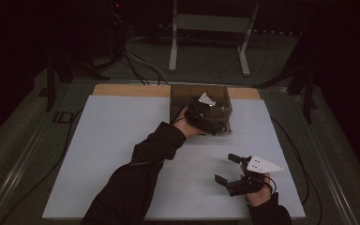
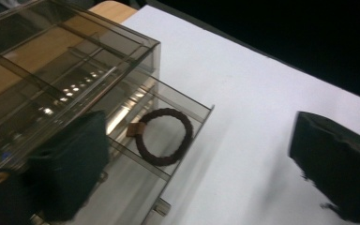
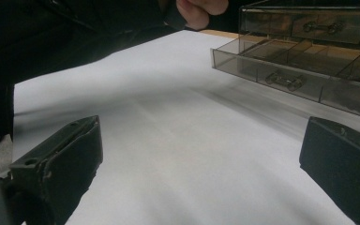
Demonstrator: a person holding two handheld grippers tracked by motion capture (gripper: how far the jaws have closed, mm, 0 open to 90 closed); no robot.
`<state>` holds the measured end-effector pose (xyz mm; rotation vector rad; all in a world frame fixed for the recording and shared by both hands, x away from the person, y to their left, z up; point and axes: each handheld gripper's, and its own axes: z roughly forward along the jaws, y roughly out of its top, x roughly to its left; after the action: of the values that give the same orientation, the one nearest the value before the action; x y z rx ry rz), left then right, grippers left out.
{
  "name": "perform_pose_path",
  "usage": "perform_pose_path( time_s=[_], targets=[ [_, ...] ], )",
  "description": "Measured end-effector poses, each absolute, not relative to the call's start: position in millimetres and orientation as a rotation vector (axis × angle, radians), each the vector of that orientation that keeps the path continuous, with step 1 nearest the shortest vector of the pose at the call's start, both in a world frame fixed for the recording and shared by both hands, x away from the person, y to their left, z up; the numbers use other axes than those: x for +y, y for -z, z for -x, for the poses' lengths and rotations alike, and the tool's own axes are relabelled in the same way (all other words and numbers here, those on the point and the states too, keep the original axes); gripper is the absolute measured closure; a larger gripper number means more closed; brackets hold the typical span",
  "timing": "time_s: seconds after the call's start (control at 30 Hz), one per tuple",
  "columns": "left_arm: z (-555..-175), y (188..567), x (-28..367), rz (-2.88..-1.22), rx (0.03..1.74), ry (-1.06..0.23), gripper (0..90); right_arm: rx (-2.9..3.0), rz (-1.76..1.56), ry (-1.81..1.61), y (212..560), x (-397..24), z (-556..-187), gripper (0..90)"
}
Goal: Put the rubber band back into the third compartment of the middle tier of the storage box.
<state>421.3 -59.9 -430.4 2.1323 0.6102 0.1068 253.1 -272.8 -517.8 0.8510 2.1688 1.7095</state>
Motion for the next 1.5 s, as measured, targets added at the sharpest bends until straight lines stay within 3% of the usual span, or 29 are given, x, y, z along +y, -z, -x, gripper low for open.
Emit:
perform_pose_path(
  time_s=[0.83,1.5],
  targets=[
    [-409.2,400.3,-2.8,-2.030,0.485,-0.069,0.2,2.175,-0.860,-1.709,518.5,-271.2,-253.9,0.0],
    [-392.1,391.5,47.5,-2.038,0.488,-0.166,0.2,2.180,-0.857,-1.709,518.4,-269.6,-254.5,0.0]
  ],
)
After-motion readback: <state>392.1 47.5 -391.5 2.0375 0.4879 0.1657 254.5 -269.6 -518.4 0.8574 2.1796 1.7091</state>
